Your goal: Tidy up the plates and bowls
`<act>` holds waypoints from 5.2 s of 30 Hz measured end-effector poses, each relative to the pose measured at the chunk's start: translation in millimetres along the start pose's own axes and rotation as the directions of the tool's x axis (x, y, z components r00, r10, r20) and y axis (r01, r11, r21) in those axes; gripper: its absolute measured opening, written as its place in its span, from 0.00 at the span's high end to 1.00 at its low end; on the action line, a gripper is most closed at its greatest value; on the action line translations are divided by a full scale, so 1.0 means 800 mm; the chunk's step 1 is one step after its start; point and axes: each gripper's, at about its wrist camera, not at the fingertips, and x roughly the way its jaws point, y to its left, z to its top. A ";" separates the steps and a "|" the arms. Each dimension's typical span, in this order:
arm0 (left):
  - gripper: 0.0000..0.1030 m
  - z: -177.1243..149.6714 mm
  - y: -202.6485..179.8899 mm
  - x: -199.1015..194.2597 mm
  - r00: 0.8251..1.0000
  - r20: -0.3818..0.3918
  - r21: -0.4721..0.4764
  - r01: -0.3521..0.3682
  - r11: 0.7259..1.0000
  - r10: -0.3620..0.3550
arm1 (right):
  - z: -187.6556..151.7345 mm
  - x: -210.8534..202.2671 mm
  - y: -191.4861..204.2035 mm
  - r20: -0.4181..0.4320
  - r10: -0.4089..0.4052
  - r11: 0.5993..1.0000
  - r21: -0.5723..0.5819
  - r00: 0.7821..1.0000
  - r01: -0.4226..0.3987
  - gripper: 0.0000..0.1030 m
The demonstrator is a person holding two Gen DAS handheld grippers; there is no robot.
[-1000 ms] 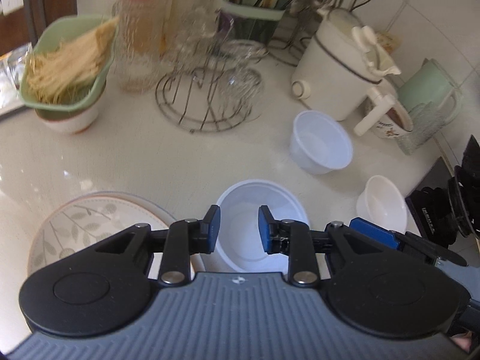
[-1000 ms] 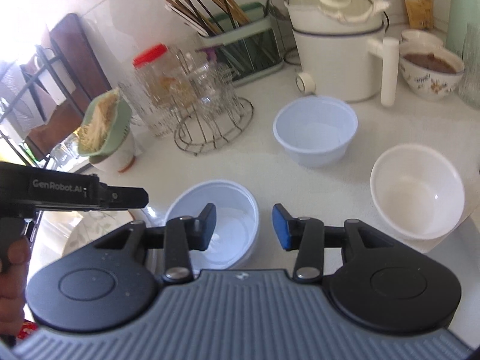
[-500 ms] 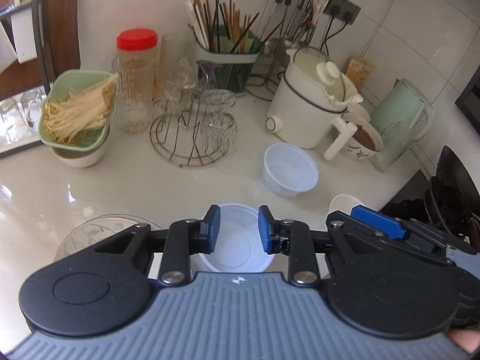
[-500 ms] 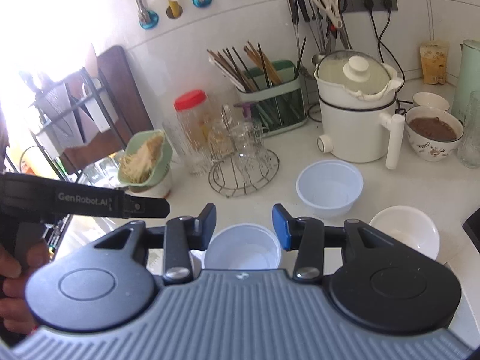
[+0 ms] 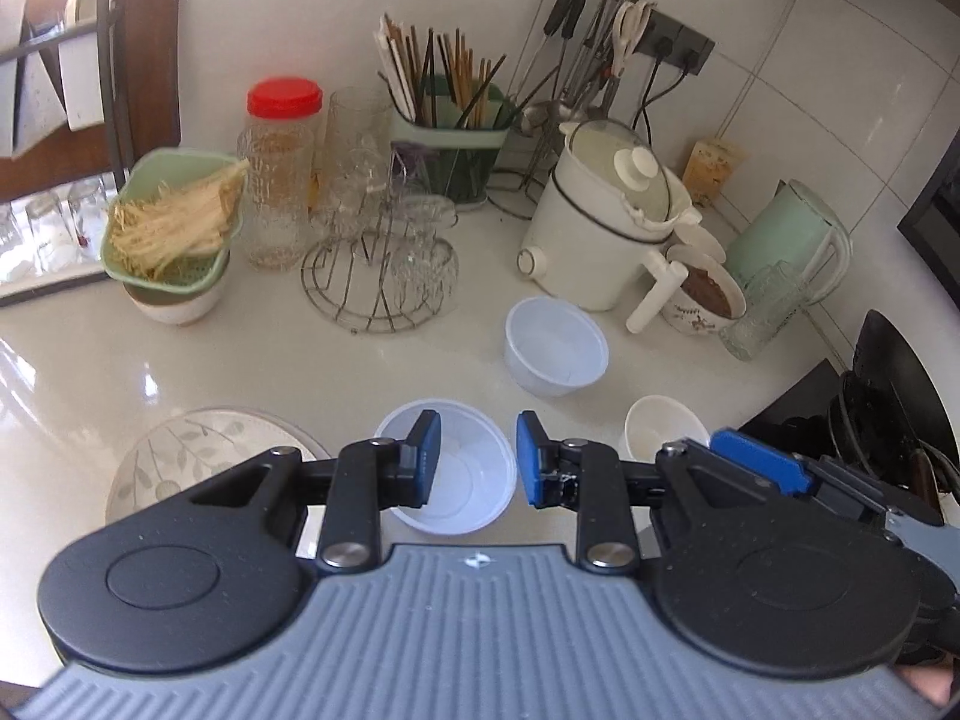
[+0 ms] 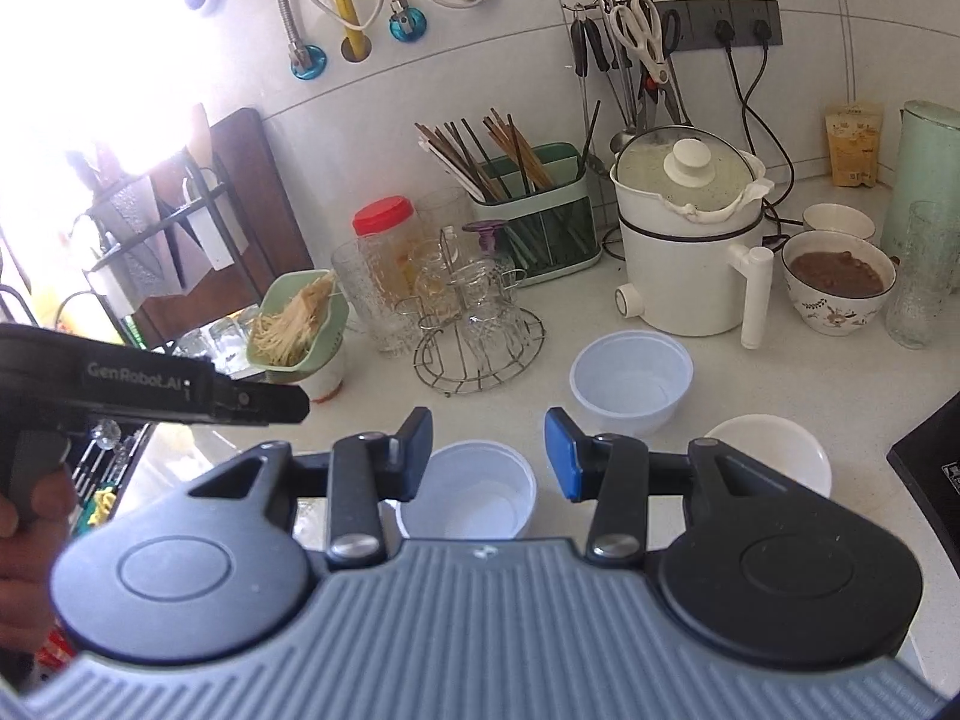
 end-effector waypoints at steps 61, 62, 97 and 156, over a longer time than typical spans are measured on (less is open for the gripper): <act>0.38 0.049 0.010 0.130 0.981 -0.128 0.144 0.163 0.976 -0.145 | 0.000 0.049 -0.027 -0.034 -0.297 0.945 0.133 0.954 0.299 0.18; 0.38 0.050 0.010 0.136 0.981 -0.134 0.152 0.163 0.975 -0.143 | -0.001 0.051 -0.027 -0.034 -0.298 0.944 0.137 0.954 0.300 0.18; 0.45 0.118 -0.018 0.401 0.937 -0.312 0.084 0.194 0.978 -0.159 | 0.022 0.260 -0.168 -0.232 -0.307 0.906 0.225 0.923 0.358 0.64; 0.72 0.138 0.042 0.187 0.937 -0.189 0.027 0.304 0.952 -0.294 | 0.056 0.156 -0.031 -0.136 -0.170 0.937 0.284 0.976 0.203 0.71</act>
